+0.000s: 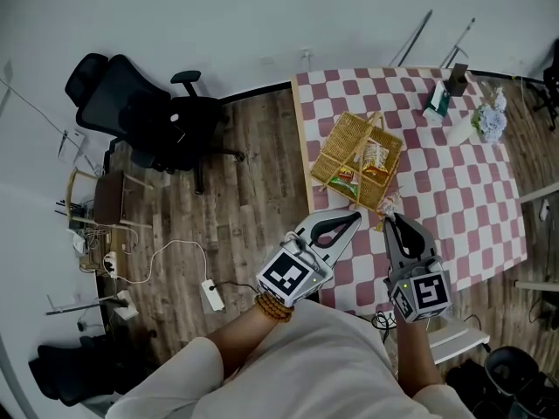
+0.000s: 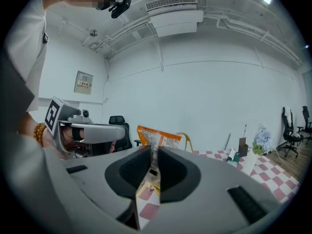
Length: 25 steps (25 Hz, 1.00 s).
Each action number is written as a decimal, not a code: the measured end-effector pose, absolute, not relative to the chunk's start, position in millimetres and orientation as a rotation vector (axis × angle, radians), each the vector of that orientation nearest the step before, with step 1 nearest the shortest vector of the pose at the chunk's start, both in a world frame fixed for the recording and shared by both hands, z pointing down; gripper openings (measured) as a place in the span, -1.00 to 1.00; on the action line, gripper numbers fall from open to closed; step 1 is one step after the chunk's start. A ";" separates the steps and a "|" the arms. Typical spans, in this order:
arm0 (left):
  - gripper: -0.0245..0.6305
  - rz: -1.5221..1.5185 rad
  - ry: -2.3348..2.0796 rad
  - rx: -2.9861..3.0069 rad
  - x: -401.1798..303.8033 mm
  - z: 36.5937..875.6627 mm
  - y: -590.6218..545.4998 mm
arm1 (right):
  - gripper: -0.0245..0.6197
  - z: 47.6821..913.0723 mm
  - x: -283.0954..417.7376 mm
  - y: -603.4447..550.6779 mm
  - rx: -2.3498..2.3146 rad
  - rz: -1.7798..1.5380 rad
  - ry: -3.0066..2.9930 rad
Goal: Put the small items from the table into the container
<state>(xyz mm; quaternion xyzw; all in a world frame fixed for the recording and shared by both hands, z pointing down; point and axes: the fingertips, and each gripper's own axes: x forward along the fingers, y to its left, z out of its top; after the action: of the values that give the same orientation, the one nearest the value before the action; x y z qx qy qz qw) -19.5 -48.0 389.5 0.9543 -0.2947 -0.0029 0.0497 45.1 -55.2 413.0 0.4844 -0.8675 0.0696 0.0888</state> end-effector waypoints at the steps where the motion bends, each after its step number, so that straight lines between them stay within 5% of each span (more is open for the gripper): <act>1: -0.85 -0.001 -0.897 2.920 -19.0 390.4 -52.2 | -0.74 416.1 44.3 -61.3 1.435 0.200 -2.572; 25: -0.85 0.108 -0.940 2.857 -6.8 454.4 -161.3 | -0.68 531.2 37.3 -233.4 1.163 0.138 -2.304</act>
<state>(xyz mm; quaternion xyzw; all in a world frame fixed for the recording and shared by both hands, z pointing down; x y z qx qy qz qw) -6.8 -161.3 454.4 0.9472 -0.3117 0.0359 0.0659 37.3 -233.4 531.2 0.4328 -0.8570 0.0513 0.2751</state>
